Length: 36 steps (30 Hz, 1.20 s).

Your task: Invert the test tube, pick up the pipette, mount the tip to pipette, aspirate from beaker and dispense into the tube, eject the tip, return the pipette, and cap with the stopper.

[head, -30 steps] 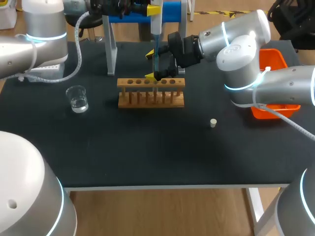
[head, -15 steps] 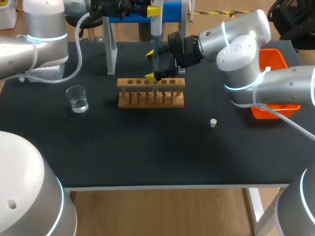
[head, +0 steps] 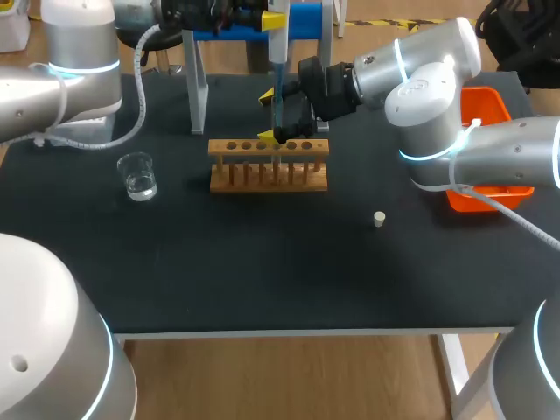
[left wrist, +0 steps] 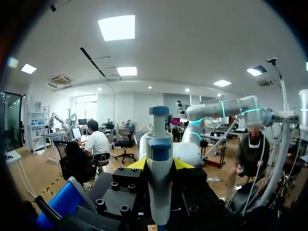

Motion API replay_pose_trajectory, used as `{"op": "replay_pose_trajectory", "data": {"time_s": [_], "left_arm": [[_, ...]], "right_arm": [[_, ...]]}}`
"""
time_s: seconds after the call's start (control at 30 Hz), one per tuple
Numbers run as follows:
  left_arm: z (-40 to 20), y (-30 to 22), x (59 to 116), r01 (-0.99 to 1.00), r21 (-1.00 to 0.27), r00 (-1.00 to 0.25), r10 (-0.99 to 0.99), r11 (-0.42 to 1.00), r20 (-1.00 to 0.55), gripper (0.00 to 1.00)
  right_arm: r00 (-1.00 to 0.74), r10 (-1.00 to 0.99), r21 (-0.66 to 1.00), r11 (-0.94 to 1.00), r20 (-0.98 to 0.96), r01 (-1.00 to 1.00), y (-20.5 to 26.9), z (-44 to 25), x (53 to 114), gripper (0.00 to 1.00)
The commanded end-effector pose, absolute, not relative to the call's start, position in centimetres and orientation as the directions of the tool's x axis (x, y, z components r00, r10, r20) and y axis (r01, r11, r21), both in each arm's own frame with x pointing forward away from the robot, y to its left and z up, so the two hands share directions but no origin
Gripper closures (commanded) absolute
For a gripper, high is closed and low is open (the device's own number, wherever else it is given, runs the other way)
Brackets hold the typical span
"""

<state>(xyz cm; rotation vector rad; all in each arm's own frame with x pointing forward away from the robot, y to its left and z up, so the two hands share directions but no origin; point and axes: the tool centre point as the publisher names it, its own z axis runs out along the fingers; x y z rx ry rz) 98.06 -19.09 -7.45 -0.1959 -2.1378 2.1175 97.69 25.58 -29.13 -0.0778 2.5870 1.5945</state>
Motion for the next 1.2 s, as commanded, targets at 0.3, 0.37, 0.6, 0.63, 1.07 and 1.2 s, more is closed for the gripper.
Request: {"op": "replay_pose_trajectory", "data": {"time_s": [0.3,0.37,0.6,0.63,1.07,1.2], "left_arm": [[-7.4,-19.0,98.0,0.003,-1.000,-0.983,0.182,0.011,-0.001,1.00],[-7.4,-19.0,98.0,0.002,-1.000,-0.983,0.182,0.012,0.000,1.00],[-7.4,-19.0,98.0,0.002,-1.000,-0.983,0.182,0.012,0.000,1.00],[-7.4,-19.0,98.0,0.002,-1.000,-0.983,0.182,0.012,0.000,1.00],[-7.4,-19.0,98.0,0.002,-1.000,-0.983,0.182,0.012,0.000,1.00],[-7.4,-19.0,98.0,0.002,-1.000,-0.983,0.182,0.012,0.000,1.00]], "right_arm": [[-0.994,0.005,0.887,0.452,-0.111,-0.096,25.5,-29.1,97.8,0.00],[-0.994,0.005,0.887,0.452,-0.111,-0.096,25.5,-29.1,97.8,0.00],[-0.994,0.008,0.887,0.452,-0.108,-0.093,25.3,-29.1,97.8,0.00],[-0.994,0.012,0.888,0.451,-0.104,-0.088,25.2,-29.1,97.7,0.00],[-0.995,0.037,0.901,0.429,-0.092,-0.067,22.3,-27.8,96.6,0.00],[-0.995,0.050,0.911,0.409,-0.084,-0.057,19.9,-26.9,95.7,0.00]]}}
